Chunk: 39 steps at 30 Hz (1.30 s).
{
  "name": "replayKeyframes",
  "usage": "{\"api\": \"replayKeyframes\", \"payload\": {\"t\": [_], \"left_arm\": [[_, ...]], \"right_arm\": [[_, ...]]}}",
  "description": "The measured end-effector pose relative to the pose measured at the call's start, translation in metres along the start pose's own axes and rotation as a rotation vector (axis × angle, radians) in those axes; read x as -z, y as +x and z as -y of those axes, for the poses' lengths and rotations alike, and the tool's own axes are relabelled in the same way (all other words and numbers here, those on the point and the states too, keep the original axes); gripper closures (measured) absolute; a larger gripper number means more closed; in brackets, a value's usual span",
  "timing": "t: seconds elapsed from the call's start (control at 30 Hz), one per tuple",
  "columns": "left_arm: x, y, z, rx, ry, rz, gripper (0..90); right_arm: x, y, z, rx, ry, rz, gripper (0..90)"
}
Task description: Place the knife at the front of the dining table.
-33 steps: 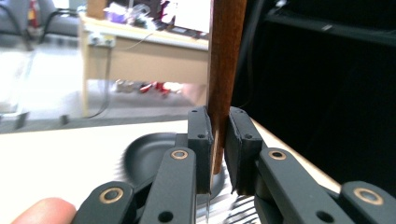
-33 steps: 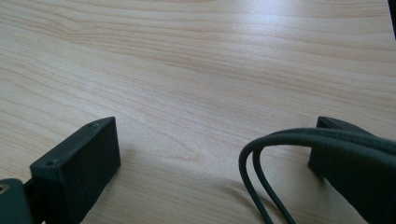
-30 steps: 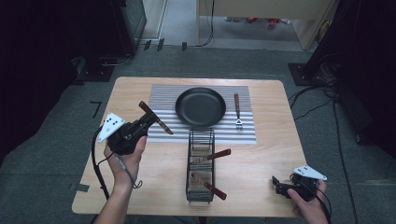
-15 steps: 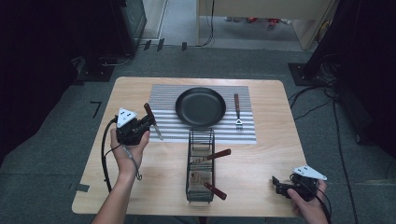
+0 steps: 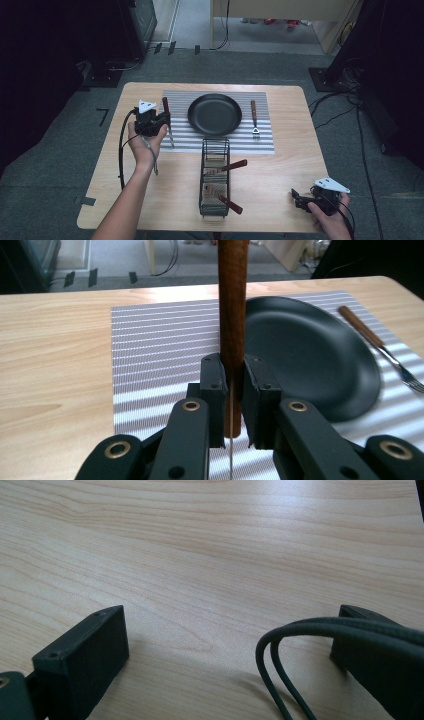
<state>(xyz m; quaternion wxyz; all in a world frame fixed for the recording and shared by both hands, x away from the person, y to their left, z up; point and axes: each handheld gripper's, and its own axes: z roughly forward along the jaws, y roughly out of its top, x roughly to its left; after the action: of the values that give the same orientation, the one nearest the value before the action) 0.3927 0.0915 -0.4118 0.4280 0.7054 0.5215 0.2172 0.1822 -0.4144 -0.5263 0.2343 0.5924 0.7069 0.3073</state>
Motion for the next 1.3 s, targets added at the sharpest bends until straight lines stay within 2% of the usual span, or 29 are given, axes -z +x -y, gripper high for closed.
{"api": "replayKeyframes", "payload": {"t": [0.1,0.17,0.23,0.27,0.3,0.4,0.43,0.47,0.5,0.53,0.6,0.8,0.87,1.23,1.3], "left_arm": [[-0.023,0.007,-0.004,0.046,0.017,0.002,81.4],[-0.045,0.014,-0.005,0.113,0.034,0.027,81.9],[-0.051,0.015,-0.005,0.12,0.041,0.023,81.9],[-0.068,0.019,-0.004,0.144,0.063,0.019,81.8],[-0.068,0.019,-0.004,0.144,0.063,0.019,81.8],[-0.089,0.025,-0.001,0.19,0.104,0.02,81.7],[-0.101,0.028,0.002,0.212,0.131,0.005,81.6],[-0.101,0.028,0.002,0.212,0.131,0.005,81.4],[-0.111,0.031,0.005,0.235,0.147,0.004,81.4],[-0.116,0.034,0.008,0.248,0.154,-0.007,81.5],[-0.124,0.038,0.012,0.272,0.166,-0.002,81.2],[-0.136,0.042,0.021,0.279,0.18,-0.002,82.2],[-0.138,0.043,0.022,0.291,0.159,0.005,82.1],[-0.139,0.046,0.024,0.281,0.149,0.017,79.7],[-0.138,0.05,0.024,0.293,0.146,0.023,78.7]], "right_arm": [[0.0,0.0,0.0,-0.001,-0.001,-0.001,1.4],[0.0,0.0,0.0,-0.001,-0.001,-0.002,1.4],[0.0,0.0,0.0,-0.002,-0.001,-0.002,1.4],[0.0,0.0,0.0,-0.001,-0.001,-0.002,1.4],[0.0,0.0,0.0,-0.001,-0.001,-0.002,1.4],[0.0,-0.001,0.0,-0.003,-0.003,-0.005,1.4],[0.0,-0.001,0.0,-0.003,-0.003,-0.005,1.4],[0.0,-0.001,0.0,-0.004,-0.004,-0.006,1.4],[0.0,-0.001,0.0,-0.005,-0.004,-0.006,1.4],[0.0,-0.001,0.0,-0.005,-0.004,-0.007,1.4],[0.0,-0.001,0.0,-0.006,-0.005,-0.008,1.4],[0.0,-0.001,0.0,-0.007,-0.005,-0.008,1.4],[0.0,-0.001,0.0,-0.006,-0.004,-0.007,1.4],[0.0,-0.001,0.0,-0.006,-0.004,-0.007,1.4],[0.0,-0.001,0.0,-0.006,-0.004,-0.007,1.4]]}}
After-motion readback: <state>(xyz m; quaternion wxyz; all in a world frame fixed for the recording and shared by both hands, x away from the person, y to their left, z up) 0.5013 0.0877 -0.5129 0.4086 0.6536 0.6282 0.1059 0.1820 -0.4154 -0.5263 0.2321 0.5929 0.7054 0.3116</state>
